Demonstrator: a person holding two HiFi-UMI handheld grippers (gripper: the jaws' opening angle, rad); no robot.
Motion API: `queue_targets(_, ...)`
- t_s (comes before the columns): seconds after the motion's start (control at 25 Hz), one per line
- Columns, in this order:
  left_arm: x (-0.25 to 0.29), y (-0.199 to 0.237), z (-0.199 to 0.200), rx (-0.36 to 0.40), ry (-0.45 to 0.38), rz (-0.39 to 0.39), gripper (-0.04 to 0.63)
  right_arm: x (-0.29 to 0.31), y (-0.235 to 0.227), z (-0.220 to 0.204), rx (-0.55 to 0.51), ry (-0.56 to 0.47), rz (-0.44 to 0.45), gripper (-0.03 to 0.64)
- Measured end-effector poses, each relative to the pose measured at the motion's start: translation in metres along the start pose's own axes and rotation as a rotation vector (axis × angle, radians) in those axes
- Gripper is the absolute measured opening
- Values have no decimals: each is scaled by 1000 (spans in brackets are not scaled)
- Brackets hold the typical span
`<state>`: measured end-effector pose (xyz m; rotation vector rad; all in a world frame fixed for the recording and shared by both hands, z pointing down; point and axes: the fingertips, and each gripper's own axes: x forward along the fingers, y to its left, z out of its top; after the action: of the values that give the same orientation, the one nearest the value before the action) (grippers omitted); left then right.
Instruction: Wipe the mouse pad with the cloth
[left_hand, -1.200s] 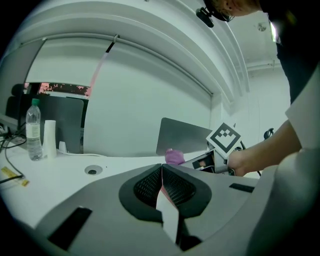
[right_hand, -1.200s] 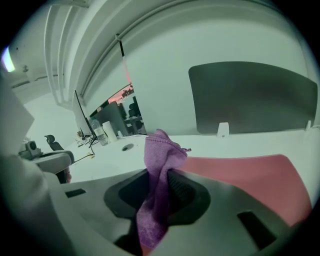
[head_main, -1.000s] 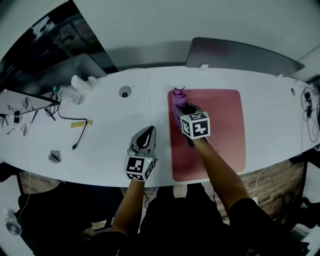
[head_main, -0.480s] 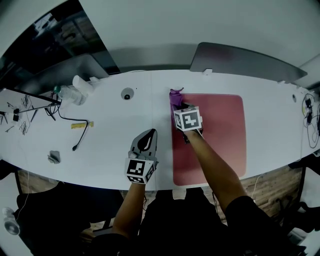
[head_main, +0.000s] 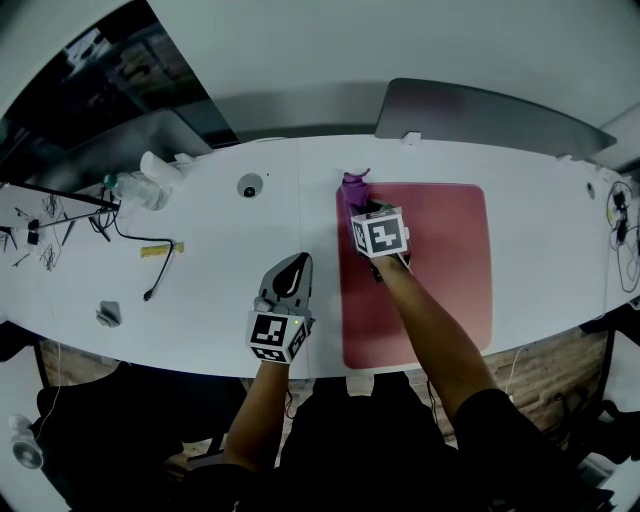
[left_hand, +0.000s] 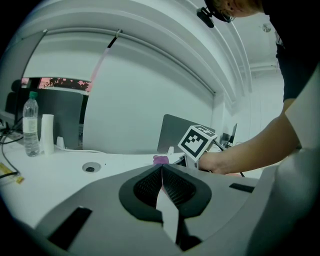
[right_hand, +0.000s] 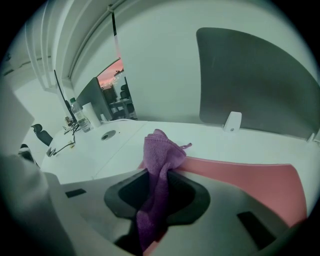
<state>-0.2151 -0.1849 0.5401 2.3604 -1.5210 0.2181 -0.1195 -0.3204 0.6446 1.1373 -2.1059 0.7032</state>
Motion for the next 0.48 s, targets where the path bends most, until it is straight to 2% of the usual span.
queue_targets(0.24,6,-5,-3,-10,18,20,23,-7,-16,-7,-30,-3,-24,107)
queue_targets(0.48,16,-20,-9,-4,37,2,23,-14,-40,-12,-34,7,-54,107)
